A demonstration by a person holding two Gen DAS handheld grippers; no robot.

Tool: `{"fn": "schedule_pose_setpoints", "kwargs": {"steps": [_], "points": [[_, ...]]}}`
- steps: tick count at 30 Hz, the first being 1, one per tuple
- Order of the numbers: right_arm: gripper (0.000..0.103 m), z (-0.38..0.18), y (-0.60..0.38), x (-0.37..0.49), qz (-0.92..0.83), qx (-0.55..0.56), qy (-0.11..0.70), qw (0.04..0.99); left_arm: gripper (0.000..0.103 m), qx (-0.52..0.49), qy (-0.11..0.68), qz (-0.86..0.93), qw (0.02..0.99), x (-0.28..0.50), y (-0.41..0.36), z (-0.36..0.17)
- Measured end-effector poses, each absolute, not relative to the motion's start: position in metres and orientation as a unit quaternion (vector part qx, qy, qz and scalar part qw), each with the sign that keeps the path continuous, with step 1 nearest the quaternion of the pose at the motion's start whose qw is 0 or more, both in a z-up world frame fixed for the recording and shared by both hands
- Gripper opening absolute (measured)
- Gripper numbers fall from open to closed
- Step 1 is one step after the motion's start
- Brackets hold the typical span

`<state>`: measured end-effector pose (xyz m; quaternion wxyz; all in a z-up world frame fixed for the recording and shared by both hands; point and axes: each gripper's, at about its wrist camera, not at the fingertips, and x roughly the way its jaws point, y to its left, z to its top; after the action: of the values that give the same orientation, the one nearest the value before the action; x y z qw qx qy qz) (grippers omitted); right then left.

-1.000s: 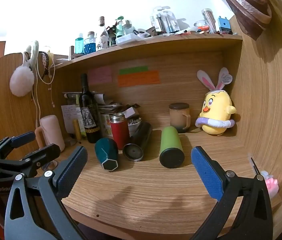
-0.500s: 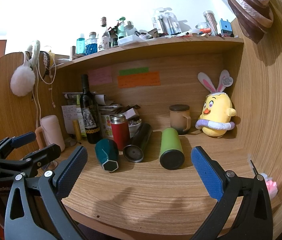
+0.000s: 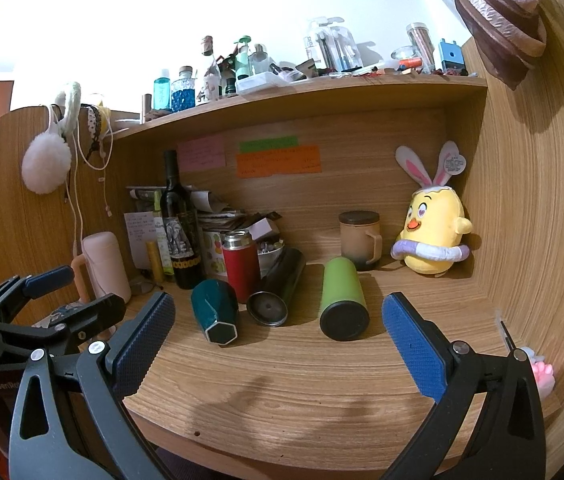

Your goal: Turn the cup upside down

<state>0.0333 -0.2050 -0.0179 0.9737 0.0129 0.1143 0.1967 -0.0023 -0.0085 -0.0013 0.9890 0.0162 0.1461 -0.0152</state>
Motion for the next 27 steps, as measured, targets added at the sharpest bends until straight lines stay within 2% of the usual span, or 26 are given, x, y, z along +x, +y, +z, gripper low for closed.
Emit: {"fn": "schedule_pose_setpoints", "kwargs": {"steps": [27], "points": [[0.103, -0.0147, -0.2045, 0.0311, 0.196, 0.012, 0.111, 0.974, 0.103, 0.016, 0.148, -0.017, 0.989, -0.0022, -0.0106, -0.0012]]}}
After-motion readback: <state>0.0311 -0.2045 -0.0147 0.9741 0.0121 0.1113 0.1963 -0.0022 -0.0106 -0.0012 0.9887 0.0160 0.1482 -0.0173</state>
